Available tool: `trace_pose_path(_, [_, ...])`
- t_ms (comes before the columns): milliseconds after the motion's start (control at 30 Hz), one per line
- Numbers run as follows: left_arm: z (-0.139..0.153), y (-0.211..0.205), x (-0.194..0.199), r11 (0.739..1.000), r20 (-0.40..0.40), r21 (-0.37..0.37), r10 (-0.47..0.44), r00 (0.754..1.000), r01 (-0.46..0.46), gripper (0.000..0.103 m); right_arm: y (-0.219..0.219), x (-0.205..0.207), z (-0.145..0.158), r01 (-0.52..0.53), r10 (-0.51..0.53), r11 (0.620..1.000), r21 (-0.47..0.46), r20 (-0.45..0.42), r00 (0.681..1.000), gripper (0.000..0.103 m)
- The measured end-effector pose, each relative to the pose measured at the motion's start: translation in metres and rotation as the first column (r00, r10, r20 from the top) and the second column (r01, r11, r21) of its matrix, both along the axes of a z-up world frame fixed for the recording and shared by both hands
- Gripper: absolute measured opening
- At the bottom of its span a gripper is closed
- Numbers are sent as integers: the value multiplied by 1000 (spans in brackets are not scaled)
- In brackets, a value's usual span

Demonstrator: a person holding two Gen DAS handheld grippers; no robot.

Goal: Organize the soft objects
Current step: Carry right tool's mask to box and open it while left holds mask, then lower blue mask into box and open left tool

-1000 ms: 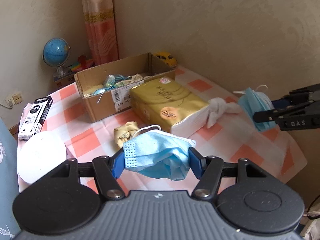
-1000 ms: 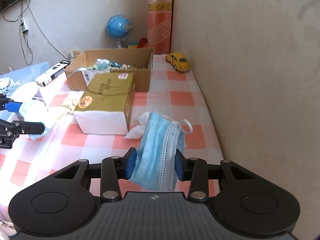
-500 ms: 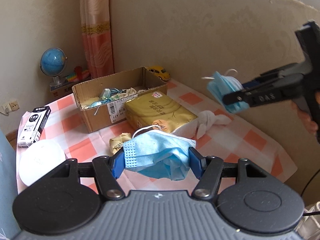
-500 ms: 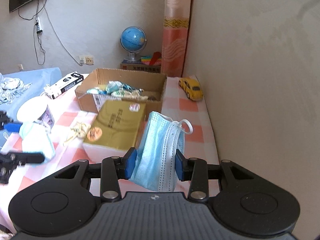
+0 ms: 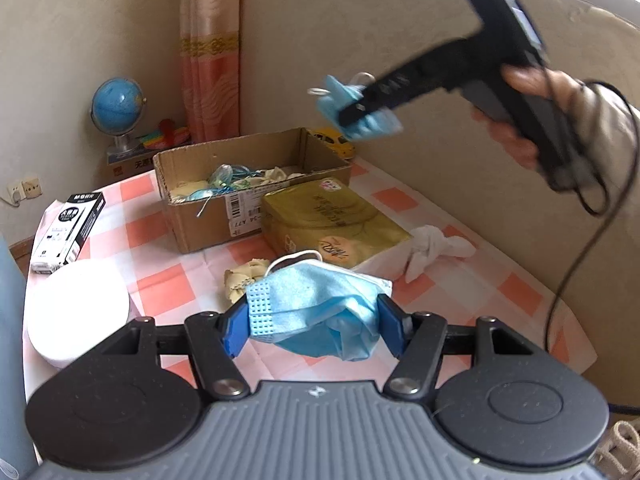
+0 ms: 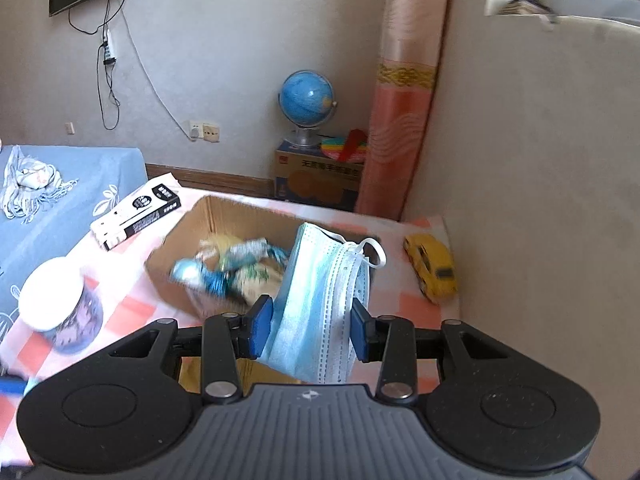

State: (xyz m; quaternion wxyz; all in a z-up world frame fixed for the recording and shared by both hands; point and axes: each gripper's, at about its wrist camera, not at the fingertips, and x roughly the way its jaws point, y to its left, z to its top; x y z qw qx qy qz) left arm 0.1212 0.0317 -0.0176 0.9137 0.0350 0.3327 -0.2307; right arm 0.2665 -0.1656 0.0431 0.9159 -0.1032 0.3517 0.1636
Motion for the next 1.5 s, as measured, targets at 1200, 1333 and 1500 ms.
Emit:
trace_pose_path(1200, [-1,16,14,999,-36,41,36,999,-34,64,0,-40,-21,48,-48,999,-4,-13,999,103])
trace_pose_path(1333, [5,17,22,998,-34,53,31,999,-29,64,-7,-74,-27,72,-72,997,-15,19,997,103])
trace_pose_path(1500, [15,16,35,999,-39,49,9,999,-7,64,-21,-110,-40,127,-127,992,17,17,992,103])
